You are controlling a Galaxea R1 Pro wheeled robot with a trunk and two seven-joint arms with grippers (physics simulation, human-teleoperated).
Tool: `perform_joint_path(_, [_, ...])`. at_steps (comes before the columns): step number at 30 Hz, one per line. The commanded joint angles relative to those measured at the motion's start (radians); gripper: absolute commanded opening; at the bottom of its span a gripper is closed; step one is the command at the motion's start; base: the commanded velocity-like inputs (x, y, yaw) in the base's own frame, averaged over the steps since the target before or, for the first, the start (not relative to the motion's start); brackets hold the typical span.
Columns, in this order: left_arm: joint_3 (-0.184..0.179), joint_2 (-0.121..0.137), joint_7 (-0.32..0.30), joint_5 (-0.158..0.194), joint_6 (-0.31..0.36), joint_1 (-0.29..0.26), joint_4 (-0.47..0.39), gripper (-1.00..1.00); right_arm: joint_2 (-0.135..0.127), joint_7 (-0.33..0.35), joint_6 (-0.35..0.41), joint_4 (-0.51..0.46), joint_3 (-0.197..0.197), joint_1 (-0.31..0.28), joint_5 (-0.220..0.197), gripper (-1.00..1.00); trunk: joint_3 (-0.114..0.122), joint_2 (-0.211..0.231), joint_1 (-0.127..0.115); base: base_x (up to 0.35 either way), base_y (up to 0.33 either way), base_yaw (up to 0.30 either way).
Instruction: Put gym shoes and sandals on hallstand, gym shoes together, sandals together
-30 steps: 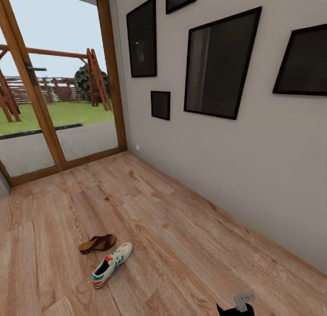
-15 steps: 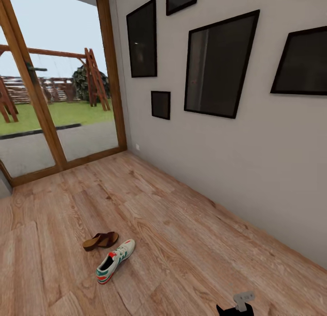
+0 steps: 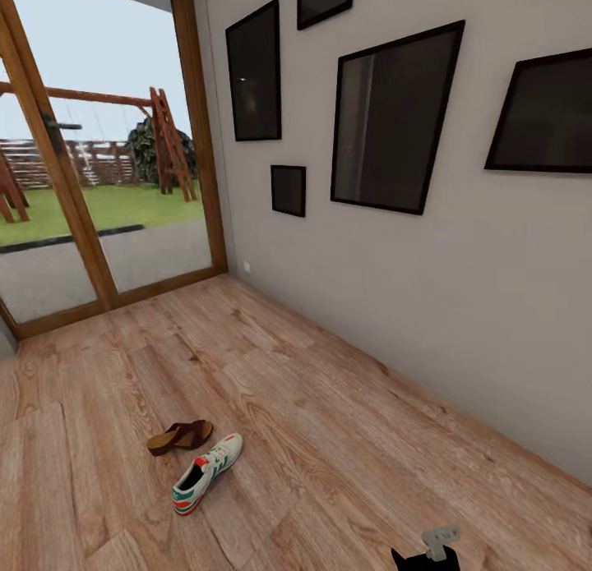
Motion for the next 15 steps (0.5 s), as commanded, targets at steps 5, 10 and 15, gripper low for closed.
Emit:
perform_joint_path(5, [0.001,-0.004,0.03,-0.009,0.002,-0.007,-0.003,1.0,-0.001,0.005,-0.003,-0.029,-0.009,-0.001,0.009,1.0,-0.001,0.0,0.0,0.0,0.0,-0.001])
perform_joint_path(10, [-0.005,-0.003,0.055,-0.018,0.009,-0.018,-0.011,1.0,-0.001,0.008,0.001,-0.176,-0.008,-0.001,0.011,1.0,-0.001,0.0,0.0,0.0,0.0,0.0])
perform_joint_path(15, [-0.008,0.004,0.061,-0.031,0.015,-0.053,-0.016,1.0,0.004,0.009,0.023,-0.334,-0.007,-0.001,0.014,1.0,-0.001,0.0,0.0,0.0,0.0,0.0])
